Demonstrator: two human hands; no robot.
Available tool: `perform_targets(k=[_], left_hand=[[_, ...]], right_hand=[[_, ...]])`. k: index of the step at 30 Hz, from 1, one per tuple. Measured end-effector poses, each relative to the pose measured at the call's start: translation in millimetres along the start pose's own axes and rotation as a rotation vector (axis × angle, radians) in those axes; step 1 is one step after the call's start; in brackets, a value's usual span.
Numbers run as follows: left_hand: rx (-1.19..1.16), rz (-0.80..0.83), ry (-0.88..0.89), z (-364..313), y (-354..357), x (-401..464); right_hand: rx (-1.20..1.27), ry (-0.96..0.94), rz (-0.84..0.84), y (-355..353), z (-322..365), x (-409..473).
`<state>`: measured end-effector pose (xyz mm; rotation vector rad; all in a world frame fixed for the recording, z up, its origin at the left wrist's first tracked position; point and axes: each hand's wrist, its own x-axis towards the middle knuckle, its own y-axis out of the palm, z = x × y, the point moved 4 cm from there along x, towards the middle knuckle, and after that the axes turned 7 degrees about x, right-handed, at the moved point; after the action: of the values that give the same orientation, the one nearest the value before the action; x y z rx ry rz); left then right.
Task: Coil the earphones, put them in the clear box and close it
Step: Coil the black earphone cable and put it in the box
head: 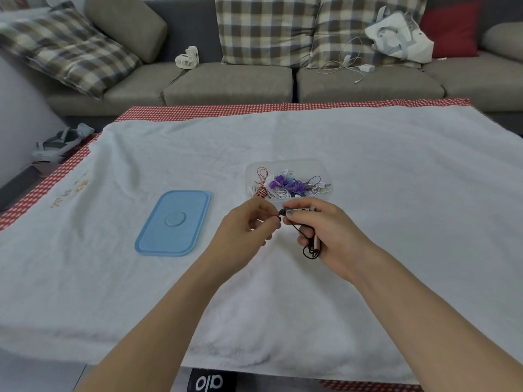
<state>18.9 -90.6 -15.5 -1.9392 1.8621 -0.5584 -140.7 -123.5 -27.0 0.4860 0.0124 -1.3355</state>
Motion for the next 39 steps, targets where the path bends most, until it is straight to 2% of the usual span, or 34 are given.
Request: perform_targets(k=[11,23,33,39], left_hand=[[-0.056,0.004,-0.004,-6.2,2.3,-3.1],[-0.064,0.011,0.043,-7.5,3.1,-3.4],[0.076,-0.060,0.142,-12.7,-3.3,-9.3],[0.209,-0.078,0.267,-15.7,-6.4,-12.4]], right_hand=[[-0.115,-0.084,0.006,-6.9,9.2,-9.7],[-0.160,-0.088,0.022,-5.2,9.0,-11.8],[-0.107,-0.056,0.039,-3.4,9.0,-14.1],[-0.135,-0.044,0.055,-4.2,10.0,-15.4]])
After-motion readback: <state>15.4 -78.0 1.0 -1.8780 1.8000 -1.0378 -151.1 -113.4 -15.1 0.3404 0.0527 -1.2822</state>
